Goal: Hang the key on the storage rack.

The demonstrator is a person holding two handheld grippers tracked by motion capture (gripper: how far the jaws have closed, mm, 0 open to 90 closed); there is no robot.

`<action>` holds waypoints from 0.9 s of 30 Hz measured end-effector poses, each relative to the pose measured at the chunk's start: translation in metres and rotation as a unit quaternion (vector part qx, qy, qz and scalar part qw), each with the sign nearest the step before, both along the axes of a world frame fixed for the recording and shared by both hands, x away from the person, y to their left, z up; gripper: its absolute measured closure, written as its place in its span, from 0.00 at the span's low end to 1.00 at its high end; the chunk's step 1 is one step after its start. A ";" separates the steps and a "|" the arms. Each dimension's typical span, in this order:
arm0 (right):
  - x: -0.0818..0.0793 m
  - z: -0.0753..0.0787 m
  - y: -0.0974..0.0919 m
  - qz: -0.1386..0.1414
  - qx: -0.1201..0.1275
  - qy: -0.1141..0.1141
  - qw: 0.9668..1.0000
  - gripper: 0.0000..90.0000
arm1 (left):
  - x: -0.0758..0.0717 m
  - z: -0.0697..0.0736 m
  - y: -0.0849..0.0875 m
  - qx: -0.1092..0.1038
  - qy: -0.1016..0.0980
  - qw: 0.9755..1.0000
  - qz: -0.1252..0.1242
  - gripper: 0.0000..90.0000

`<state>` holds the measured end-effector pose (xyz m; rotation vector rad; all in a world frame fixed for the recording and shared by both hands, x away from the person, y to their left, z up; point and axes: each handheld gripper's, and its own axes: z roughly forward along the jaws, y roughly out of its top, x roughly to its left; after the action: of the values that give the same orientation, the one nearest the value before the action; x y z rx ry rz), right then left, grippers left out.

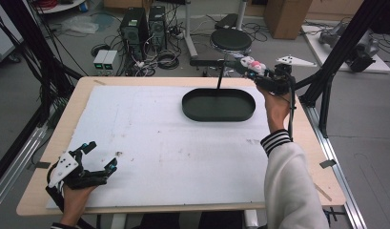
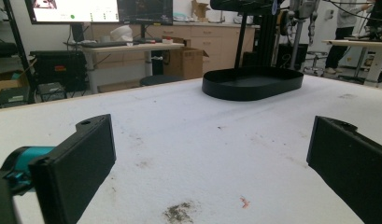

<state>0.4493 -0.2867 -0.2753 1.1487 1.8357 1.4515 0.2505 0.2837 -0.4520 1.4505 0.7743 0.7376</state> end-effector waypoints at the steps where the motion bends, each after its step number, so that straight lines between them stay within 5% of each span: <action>1: 0.000 0.000 0.001 0.000 0.003 0.003 1.000 0.62 | 0.000 0.000 0.000 -0.001 0.000 1.000 0.001 0.02; 27: 0.018 -0.013 -0.002 -0.032 0.007 0.001 0.999 0.62 | -0.002 -0.001 0.001 -0.011 -0.008 1.000 0.008 0.02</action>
<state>0.4674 -0.2883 -0.2881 1.2059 1.7759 1.4303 0.2488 0.2843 -0.4530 1.4188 0.7793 0.7497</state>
